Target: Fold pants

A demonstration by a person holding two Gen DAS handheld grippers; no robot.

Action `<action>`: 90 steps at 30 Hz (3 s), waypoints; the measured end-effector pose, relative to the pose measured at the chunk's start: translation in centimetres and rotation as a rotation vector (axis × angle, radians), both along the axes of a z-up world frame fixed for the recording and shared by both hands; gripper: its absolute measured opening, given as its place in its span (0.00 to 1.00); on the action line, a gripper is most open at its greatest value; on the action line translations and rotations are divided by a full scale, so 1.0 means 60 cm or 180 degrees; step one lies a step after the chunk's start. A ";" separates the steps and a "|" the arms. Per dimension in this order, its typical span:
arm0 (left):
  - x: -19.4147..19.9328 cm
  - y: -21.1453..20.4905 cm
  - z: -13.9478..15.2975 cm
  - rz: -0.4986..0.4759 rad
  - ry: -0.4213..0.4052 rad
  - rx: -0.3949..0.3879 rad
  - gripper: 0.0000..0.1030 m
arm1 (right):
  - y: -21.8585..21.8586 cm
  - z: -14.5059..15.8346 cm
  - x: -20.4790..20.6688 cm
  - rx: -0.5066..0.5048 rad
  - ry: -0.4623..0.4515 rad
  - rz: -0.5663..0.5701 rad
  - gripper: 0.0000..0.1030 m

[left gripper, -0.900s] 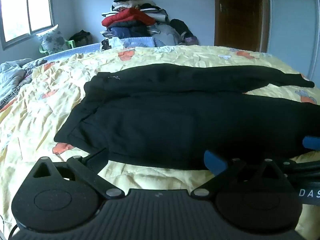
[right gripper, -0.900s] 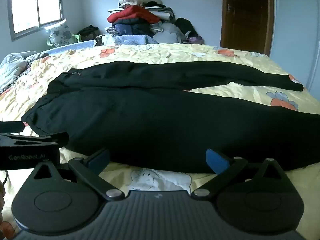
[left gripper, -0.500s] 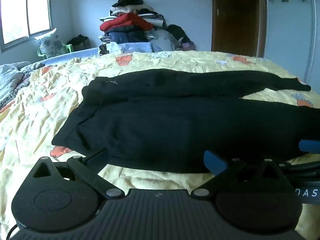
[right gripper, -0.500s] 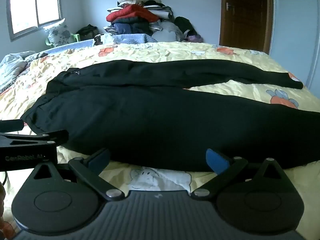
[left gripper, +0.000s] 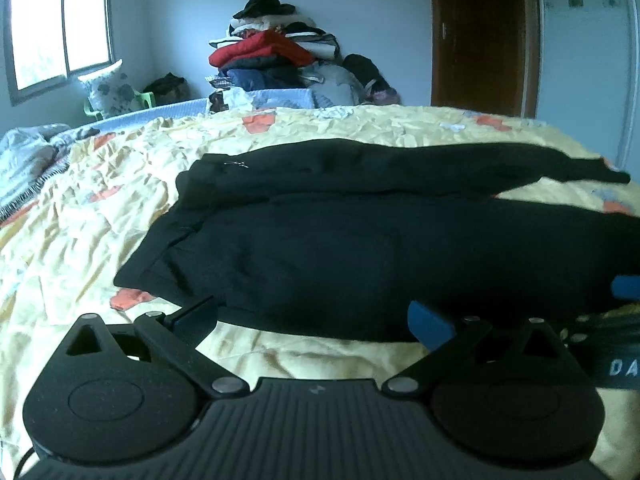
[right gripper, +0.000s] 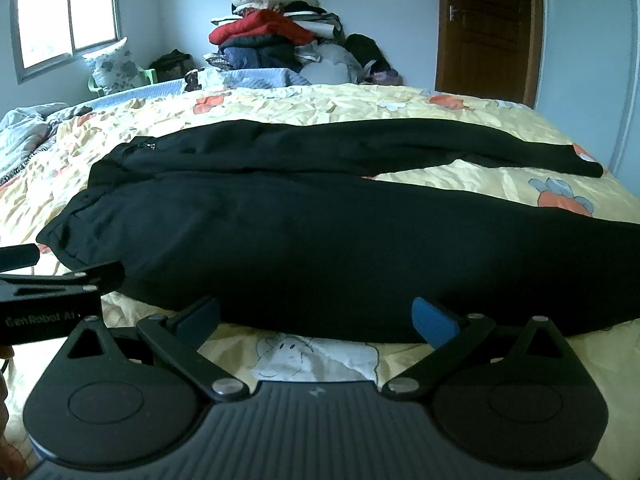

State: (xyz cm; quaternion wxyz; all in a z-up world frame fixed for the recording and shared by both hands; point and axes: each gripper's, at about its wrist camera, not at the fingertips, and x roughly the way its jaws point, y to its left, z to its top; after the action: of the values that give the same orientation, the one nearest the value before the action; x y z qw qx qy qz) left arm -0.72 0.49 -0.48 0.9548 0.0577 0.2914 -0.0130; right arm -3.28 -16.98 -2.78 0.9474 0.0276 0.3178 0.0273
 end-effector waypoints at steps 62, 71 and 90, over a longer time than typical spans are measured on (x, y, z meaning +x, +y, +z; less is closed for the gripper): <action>0.007 0.030 -0.007 -0.0002 0.0114 -0.0013 1.00 | -0.002 0.027 -0.003 0.0050 -0.0174 0.0626 1.00; 0.080 0.083 0.021 0.0257 0.0090 -0.0361 1.00 | 0.024 0.095 0.097 -0.0185 -0.0856 0.1638 1.00; 0.227 0.128 0.020 0.0420 0.0243 -0.0278 0.98 | 0.091 0.055 0.581 -0.0244 0.0299 0.2163 0.99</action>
State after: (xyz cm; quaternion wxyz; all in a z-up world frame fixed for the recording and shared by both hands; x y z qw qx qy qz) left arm 12.92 8.20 0.72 0.9434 -0.0039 0.3299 0.0351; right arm 31.59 -11.50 0.52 0.8688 -0.1142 0.3529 0.3281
